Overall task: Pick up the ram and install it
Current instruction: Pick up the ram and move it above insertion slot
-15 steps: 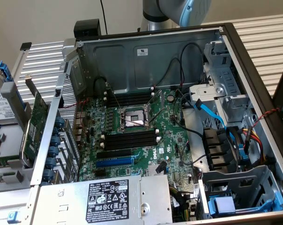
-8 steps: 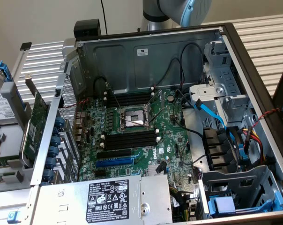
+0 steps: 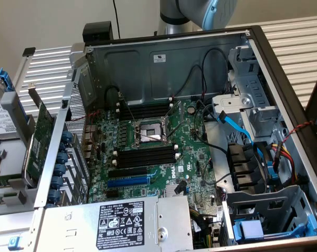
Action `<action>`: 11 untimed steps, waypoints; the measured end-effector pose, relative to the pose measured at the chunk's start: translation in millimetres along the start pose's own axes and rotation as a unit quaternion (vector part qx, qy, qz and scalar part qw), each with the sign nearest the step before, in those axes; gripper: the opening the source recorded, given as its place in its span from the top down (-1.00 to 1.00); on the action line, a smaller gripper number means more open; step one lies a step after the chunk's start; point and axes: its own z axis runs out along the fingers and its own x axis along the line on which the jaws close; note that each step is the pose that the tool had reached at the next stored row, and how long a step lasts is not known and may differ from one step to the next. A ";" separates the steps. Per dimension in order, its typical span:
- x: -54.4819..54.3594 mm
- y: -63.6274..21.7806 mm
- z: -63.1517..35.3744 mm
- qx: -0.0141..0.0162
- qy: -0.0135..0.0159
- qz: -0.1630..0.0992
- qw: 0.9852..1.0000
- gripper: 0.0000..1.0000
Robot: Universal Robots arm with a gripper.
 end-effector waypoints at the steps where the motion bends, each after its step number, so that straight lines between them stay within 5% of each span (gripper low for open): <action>1: 0.1 0.0 1.9 0.000 0.000 0.000 1.000 0.39; 11: 0.3 -0.5 20.0 0.000 0.000 0.000 1.000 0.35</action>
